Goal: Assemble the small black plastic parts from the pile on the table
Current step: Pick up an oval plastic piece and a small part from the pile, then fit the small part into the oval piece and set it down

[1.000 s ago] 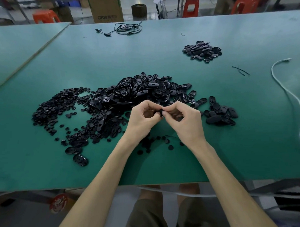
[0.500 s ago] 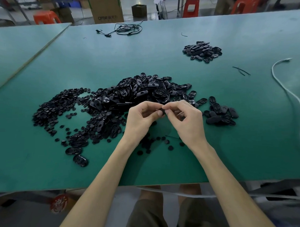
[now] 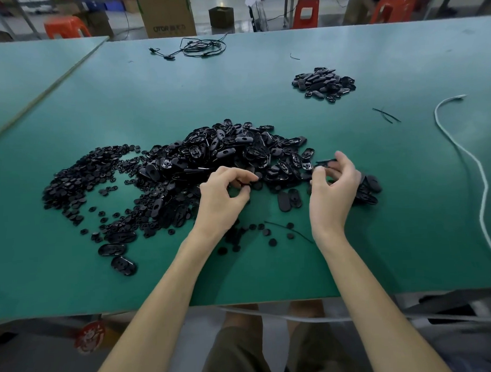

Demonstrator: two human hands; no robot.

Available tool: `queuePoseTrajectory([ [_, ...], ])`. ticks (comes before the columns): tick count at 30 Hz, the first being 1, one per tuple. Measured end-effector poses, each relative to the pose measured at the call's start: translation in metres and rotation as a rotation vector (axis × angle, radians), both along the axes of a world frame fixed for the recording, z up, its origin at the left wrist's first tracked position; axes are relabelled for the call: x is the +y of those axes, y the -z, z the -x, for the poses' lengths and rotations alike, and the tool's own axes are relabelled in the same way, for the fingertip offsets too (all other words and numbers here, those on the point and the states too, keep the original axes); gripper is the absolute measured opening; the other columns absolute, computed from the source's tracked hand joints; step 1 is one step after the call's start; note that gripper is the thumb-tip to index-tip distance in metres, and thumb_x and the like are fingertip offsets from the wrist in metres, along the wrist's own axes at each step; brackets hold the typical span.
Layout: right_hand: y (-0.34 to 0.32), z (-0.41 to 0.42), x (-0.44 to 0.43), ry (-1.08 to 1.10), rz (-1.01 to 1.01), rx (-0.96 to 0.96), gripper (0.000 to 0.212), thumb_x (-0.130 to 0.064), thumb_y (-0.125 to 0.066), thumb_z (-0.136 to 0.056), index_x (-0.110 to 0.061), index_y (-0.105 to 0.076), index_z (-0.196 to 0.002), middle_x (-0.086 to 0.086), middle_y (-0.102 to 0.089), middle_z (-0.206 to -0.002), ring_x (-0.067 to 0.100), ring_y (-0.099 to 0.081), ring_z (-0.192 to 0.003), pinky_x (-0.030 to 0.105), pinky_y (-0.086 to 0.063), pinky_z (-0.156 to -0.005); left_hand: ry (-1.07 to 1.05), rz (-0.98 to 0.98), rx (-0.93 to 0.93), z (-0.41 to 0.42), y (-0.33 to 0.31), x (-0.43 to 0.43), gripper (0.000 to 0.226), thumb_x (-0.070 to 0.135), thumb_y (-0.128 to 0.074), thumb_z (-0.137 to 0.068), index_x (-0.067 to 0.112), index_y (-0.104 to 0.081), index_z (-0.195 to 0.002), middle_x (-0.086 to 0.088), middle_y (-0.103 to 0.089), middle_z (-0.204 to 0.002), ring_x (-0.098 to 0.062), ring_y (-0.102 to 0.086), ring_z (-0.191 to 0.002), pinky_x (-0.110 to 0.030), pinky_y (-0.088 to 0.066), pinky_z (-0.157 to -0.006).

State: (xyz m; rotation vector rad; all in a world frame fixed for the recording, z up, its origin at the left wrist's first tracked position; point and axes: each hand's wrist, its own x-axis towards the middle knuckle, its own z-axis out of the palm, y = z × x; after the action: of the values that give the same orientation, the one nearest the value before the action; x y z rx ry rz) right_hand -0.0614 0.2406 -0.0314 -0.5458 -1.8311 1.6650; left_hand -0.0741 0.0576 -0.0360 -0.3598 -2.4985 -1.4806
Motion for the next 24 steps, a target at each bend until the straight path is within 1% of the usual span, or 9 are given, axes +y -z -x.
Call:
queuePoseTrajectory([
  [3, 0.0013, 0.0014, 0.0015, 0.038, 0.024, -0.022, 0.056, -0.005, -0.054, -0.101, -0.008, -0.036, -0.154, -0.001, -0.035, -0.132, -0.003, -0.053, -0.106, 0.021, -0.05, -0.086, 0.013, 0.177, -0.018, -0.0019, 0.0008, 0.0023, 0.022, 0.014, -0.079, -0.09, 0.034, -0.075, -0.097, 0.013, -0.063, -0.099, -0.008, -0.056, -0.096, -0.033, -0.032, -0.102],
  [6, 0.002, 0.0024, 0.0015, 0.061, 0.035, -0.039, 0.062, -0.001, -0.054, -0.099, -0.006, -0.031, -0.156, 0.001, -0.031, -0.135, -0.005, -0.05, -0.107, 0.025, -0.052, -0.086, 0.033, 0.275, -0.002, -0.0034, 0.0006, 0.0031, 0.014, 0.021, -0.077, -0.093, 0.034, -0.076, -0.097, 0.018, -0.062, -0.098, -0.011, -0.053, -0.101, -0.019, -0.018, -0.096],
  [8, 0.0018, 0.0024, 0.0011, 0.064, 0.036, -0.04, 0.065, 0.0, -0.054, -0.098, -0.007, -0.029, -0.157, 0.002, -0.03, -0.136, -0.004, -0.049, -0.108, 0.025, -0.053, -0.087, 0.031, 0.271, -0.004, -0.003, 0.0003, 0.0029, 0.013, 0.022, -0.077, -0.093, 0.034, -0.076, -0.097, 0.018, -0.062, -0.097, -0.011, -0.053, -0.101, -0.023, -0.02, -0.097],
  [10, 0.0018, 0.0016, 0.0007, 0.053, 0.03, -0.032, 0.067, 0.001, -0.054, -0.098, -0.011, -0.028, -0.159, 0.002, -0.029, -0.138, -0.003, -0.049, -0.108, 0.02, -0.052, -0.085, 0.039, 0.237, -0.023, -0.0024, 0.0004, 0.0034, 0.013, 0.02, -0.078, -0.092, 0.031, -0.076, -0.097, 0.014, -0.063, -0.095, -0.013, -0.056, -0.098, -0.038, -0.029, -0.106],
  [12, 0.0019, 0.0009, 0.0001, 0.042, 0.025, -0.019, 0.068, 0.002, -0.053, -0.097, -0.015, -0.029, -0.158, 0.002, -0.028, -0.14, -0.005, -0.05, -0.108, 0.017, -0.05, -0.084, 0.06, 0.198, -0.043, -0.002, 0.0007, 0.0031, 0.014, 0.016, -0.079, -0.091, 0.029, -0.076, -0.096, 0.012, -0.063, -0.092, -0.012, -0.058, -0.094, -0.051, -0.04, -0.107],
  [15, 0.0028, 0.0011, -0.0001, 0.042, 0.002, 0.0, 0.065, 0.004, -0.054, -0.096, -0.016, -0.033, -0.155, 0.003, -0.028, -0.139, -0.002, -0.049, -0.11, 0.018, -0.05, -0.083, 0.058, 0.183, -0.046, -0.0014, 0.0014, 0.0028, 0.014, 0.013, -0.078, -0.091, 0.026, -0.077, -0.095, 0.013, -0.062, -0.091, -0.007, -0.059, -0.09, -0.054, -0.044, -0.104],
  [17, 0.0035, 0.0018, -0.0002, 0.043, -0.019, 0.009, 0.063, 0.004, -0.054, -0.096, -0.014, -0.035, -0.153, 0.003, -0.028, -0.139, 0.001, -0.049, -0.11, 0.016, -0.05, -0.081, 0.062, 0.166, -0.036, -0.001, 0.0025, 0.0031, 0.012, 0.009, -0.078, -0.091, 0.02, -0.078, -0.096, 0.012, -0.063, -0.092, -0.004, -0.059, -0.087, -0.046, -0.048, -0.102],
  [21, 0.0042, 0.0027, -0.0001, 0.056, -0.052, 0.023, 0.06, 0.006, -0.055, -0.095, -0.011, -0.038, -0.15, 0.005, -0.029, -0.138, 0.0, -0.049, -0.109, 0.014, -0.049, -0.08, 0.078, 0.145, -0.002, -0.0026, 0.0013, 0.0031, 0.018, 0.001, -0.076, -0.091, 0.016, -0.077, -0.1, 0.006, -0.062, -0.096, 0.001, -0.058, -0.086, -0.013, -0.047, -0.085],
  [24, 0.0036, 0.0017, -0.0016, 0.024, -0.098, 0.042, 0.049, 0.004, -0.057, -0.094, -0.011, -0.049, -0.14, 0.003, -0.039, -0.133, -0.004, -0.051, -0.105, 0.014, -0.047, -0.082, 0.08, 0.133, -0.009, -0.002, 0.0015, 0.0022, 0.019, 0.0, -0.073, -0.093, 0.017, -0.076, -0.101, 0.004, -0.061, -0.098, 0.003, -0.056, -0.088, -0.008, -0.043, -0.083],
])
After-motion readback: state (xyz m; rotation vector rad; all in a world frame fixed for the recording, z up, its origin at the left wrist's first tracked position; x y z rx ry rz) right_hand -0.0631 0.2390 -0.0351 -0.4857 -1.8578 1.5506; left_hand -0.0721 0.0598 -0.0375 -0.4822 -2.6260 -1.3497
